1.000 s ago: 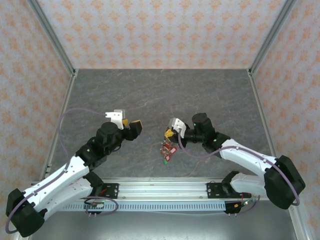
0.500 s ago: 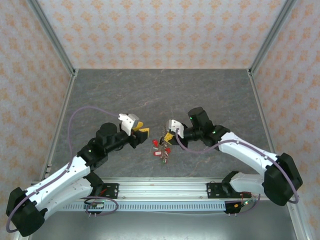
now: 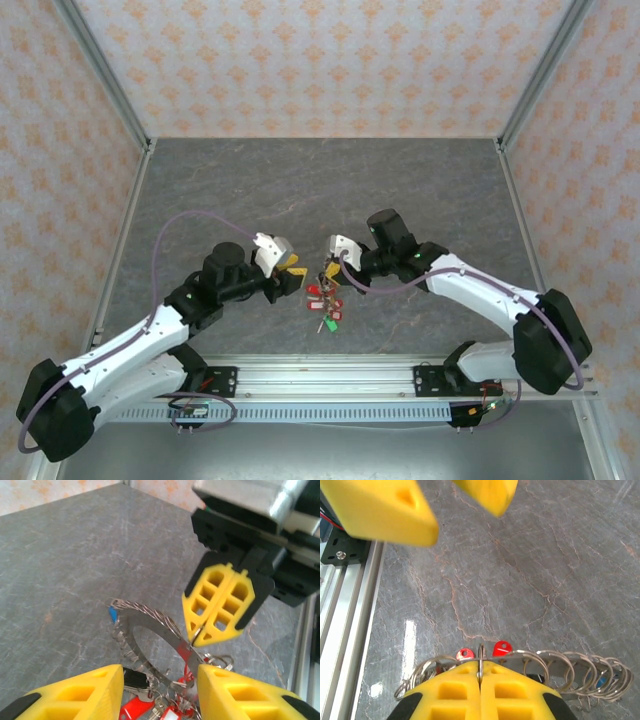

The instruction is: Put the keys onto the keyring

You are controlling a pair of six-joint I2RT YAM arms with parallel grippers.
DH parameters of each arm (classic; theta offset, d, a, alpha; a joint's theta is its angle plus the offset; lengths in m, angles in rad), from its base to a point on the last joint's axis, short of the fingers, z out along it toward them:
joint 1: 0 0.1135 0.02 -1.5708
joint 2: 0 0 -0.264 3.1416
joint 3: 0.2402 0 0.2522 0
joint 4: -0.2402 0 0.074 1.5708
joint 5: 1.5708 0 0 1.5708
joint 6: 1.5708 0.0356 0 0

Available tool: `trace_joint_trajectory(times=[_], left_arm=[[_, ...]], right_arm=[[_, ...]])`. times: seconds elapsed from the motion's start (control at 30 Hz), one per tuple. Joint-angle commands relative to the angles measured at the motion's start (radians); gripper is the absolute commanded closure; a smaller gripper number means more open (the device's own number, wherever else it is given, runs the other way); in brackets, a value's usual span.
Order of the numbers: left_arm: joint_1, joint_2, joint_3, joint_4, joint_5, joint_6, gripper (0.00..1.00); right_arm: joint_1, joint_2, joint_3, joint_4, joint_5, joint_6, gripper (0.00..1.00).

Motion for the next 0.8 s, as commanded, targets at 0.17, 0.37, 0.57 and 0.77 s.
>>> trace_joint_trajectory(times=[0.17,0.37,0.57,0.77], left_arm=[[-0.063,0.054,0.08,-0.055,0.079,0.221,0.68],[-0.07,0.113,0.11,-0.043,0.104,0.269,0.73],[-0.078,0.163,0.145,-0.065,0.103,0.321,0.73],[-0.095,0.2,0.158,-0.062,0.113,0.334,0.75]], right_arm=[[0.005,-0.065,-0.013,0.016,-0.055,-0.06,1.0],[0.004,-0.091,-0.017,0.001,-0.049,-0.092,1.0],[0.006,-0.09,-0.013,-0.006,-0.047,-0.092,1.0],[0.006,-0.085,-0.017,0.011,-0.053,-0.083,1.0]])
